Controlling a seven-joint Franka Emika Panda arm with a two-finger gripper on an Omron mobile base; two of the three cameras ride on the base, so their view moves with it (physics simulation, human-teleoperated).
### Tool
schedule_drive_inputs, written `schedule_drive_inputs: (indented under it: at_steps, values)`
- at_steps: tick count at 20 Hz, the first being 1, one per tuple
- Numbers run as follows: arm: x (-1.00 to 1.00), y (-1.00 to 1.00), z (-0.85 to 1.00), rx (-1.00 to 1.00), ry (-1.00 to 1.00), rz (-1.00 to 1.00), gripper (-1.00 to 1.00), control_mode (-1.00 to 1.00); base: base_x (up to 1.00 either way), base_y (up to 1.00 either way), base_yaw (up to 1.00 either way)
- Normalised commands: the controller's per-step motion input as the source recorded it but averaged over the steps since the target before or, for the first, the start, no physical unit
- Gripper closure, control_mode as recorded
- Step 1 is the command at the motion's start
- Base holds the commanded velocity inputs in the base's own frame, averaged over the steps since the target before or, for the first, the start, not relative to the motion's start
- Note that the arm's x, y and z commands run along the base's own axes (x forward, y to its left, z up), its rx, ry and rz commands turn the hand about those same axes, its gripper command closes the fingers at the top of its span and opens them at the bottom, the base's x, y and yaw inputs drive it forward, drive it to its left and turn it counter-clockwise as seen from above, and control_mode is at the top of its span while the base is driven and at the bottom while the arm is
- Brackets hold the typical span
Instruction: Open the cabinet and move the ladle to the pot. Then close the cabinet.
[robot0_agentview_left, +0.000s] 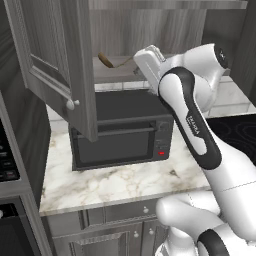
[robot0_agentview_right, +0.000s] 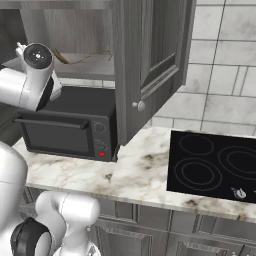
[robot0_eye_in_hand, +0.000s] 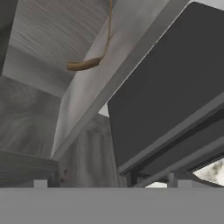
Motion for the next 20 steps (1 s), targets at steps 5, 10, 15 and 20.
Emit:
schedule_drive_inputs:
  at_steps: [5, 10, 15, 20]
  values:
    - [0.25, -0.29, 0.15, 0.03, 0.01, -0.06, -1.0, -1.0, 0.0, 0.0, 0.0]
    - [0.33, -0.17, 0.2, 0.02, 0.0, -0.02, -1.0, -1.0, 0.0, 0.0, 0.0]
    - [0.31, -0.21, 0.14, 0.02, 0.0, -0.01, -1.0, -1.0, 0.0, 0.0, 0.0]
    - [0.29, -0.27, 0.05, 0.01, 0.0, 0.0, -1.0, -1.0, 0.0, 0.0, 0.0]
